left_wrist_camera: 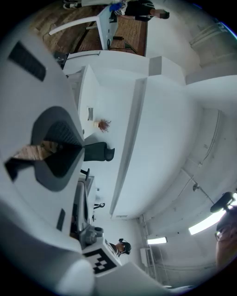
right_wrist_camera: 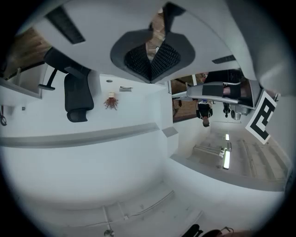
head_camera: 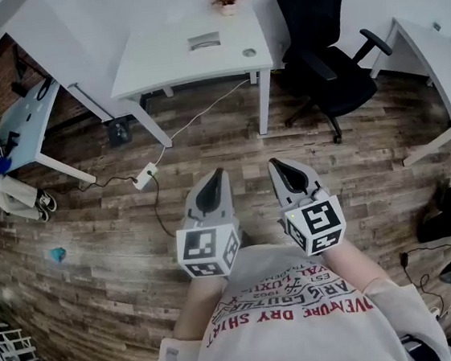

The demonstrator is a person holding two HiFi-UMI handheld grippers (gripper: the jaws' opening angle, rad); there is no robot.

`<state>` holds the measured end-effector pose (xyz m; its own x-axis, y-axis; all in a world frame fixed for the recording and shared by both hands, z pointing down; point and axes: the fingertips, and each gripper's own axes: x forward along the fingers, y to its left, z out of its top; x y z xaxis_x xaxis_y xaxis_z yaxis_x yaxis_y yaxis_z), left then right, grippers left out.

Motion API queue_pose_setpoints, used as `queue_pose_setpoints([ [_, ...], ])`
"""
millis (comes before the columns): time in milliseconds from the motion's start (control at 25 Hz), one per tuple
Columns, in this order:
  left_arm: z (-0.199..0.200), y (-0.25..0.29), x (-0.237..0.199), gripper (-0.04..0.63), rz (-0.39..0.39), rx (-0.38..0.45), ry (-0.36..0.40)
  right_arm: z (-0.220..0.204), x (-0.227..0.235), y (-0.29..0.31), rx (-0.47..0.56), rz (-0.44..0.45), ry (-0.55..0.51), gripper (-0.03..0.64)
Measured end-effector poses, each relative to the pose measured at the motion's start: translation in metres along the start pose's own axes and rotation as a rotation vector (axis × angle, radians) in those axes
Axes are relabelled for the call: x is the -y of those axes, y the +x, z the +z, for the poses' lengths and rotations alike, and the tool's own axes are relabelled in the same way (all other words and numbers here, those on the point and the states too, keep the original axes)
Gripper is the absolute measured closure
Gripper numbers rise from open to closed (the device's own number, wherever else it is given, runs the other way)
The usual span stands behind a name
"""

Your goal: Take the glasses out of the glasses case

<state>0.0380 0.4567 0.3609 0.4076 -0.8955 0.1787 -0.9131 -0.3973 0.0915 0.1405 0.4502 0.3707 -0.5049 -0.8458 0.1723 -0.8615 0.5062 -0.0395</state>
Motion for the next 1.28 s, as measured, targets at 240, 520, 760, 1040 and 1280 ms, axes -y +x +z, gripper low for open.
queue_pose_setpoints([
  [240,-0.001,0.009,-0.006,0.588,-0.005,-0.006,-0.009,-0.003,0.003,0.012,-0.016,0.003,0.008,0.604],
  [520,-0.009,0.018,-0.025,0.588,-0.010,-0.035,-0.033,-0.009,0.001,0.030,-0.036,-0.013,0.056,0.604],
  [760,-0.026,0.046,-0.046,0.588,-0.037,-0.083,-0.089,-0.033,0.012,0.059,-0.127,-0.045,0.097,0.604],
  [1040,-0.017,0.108,-0.089,0.586,-0.078,-0.112,-0.123,-0.025,0.041,0.126,-0.160,-0.089,0.116,0.604],
  [1280,0.004,0.162,-0.159,0.588,-0.069,-0.114,-0.137,-0.006,0.046,0.209,-0.175,-0.080,0.108,0.604],
])
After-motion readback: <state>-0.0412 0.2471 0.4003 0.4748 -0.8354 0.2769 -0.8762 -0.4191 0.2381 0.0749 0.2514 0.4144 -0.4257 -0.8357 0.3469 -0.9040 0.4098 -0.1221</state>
